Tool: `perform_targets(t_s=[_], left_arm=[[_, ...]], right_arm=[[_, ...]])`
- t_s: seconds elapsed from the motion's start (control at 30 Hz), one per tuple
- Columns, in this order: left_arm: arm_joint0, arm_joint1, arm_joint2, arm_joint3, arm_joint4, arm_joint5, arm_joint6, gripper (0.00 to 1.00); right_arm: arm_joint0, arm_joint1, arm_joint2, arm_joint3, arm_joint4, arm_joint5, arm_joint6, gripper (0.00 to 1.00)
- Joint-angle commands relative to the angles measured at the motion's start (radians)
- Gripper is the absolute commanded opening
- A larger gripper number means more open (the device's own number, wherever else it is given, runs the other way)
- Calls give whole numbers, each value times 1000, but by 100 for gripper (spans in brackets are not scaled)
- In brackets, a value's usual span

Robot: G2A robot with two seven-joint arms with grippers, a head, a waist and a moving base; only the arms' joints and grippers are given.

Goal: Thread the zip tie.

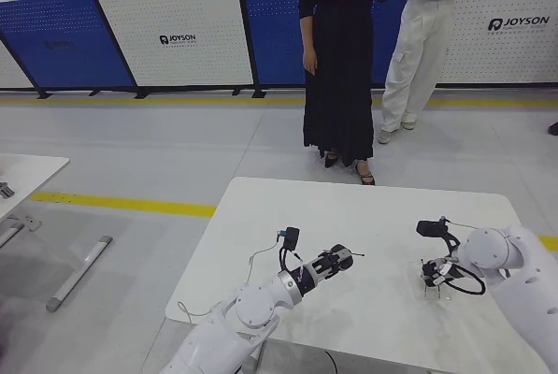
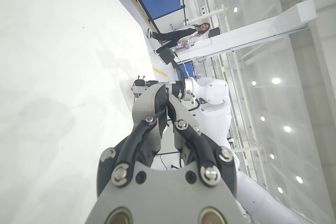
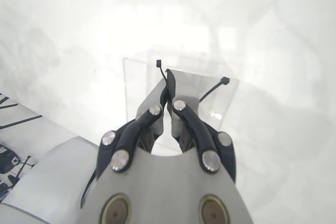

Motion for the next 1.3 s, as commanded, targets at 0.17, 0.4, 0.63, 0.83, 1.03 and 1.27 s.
perform_targets(t_s=[0.17, 0.4, 0.63, 0.83, 1.03, 1.27], left_arm=[[0, 0, 0, 0, 0, 0, 0, 0], [0, 0, 0, 0, 0, 0, 0, 0], [0, 0, 0, 0, 0, 0, 0, 0], [0, 0, 0, 0, 0, 0, 0, 0], [0, 0, 0, 0, 0, 0, 0, 0], [0, 0, 0, 0, 0, 0, 0, 0]], right_arm=[[-71, 32, 85, -106, 12, -15, -15, 0], [-258, 87, 283, -342, 36, 4, -128, 0], [-421, 115, 437, -475, 130, -56, -212, 0], [-421, 115, 437, -475, 130, -56, -212, 0], [-453, 108, 426, -505, 135, -40, -346, 0], [-572, 98, 462, -634, 164, 10, -657, 0]])
